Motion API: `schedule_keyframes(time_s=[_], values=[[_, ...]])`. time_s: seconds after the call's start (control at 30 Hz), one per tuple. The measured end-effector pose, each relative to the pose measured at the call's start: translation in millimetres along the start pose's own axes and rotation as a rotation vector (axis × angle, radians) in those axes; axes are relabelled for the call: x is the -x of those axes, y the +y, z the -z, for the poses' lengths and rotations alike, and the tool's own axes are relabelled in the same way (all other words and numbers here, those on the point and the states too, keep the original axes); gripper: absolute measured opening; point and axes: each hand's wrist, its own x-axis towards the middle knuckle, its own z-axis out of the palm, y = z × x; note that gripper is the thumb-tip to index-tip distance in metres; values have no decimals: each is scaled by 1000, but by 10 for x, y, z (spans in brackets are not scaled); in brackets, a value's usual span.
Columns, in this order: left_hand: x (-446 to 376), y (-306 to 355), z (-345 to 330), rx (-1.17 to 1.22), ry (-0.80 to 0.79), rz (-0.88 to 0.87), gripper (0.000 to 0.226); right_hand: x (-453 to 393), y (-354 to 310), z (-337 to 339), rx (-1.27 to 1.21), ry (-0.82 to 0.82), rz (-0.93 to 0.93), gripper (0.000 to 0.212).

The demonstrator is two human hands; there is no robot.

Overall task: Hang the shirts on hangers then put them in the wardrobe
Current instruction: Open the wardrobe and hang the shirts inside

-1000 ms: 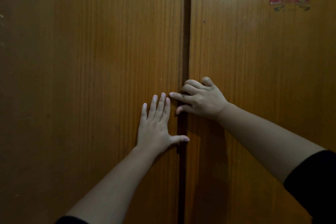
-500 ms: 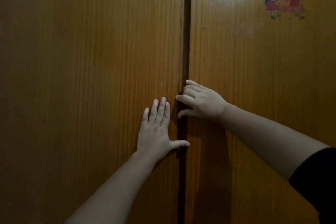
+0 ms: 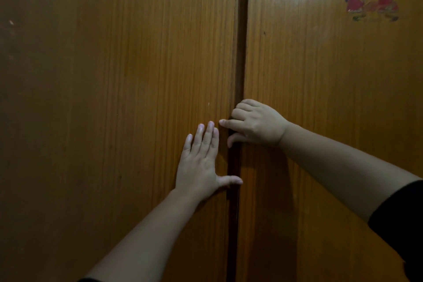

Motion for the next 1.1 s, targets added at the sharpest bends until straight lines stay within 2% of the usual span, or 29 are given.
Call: schedule_keyframes(time_s=[0.27, 0.43, 0.53, 0.63, 0.77, 0.93, 1.1], values=[[5, -13, 28, 36, -29, 5, 124, -68, 13, 46, 6, -57, 12, 48], [1, -9, 108, 39, -128, 16, 125, -79, -136, 82, 28, -33, -119, 37], [9, -8, 129, 46, -141, 18, 123, 53, -254, 122, 56, -66, -209, 43], [10, -13, 163, 81, -164, 11, 122, 181, -372, 200, 120, -172, -279, 55], [22, 0, 246, 144, -183, -30, 117, 167, -438, 400, 175, -261, -300, 56], [164, 131, 359, 228, -181, -114, 105, 157, -630, 658, 184, -256, -410, 55], [262, 239, 513, 308, -162, -136, 108, 151, -776, 925, 198, -185, -479, 52]])
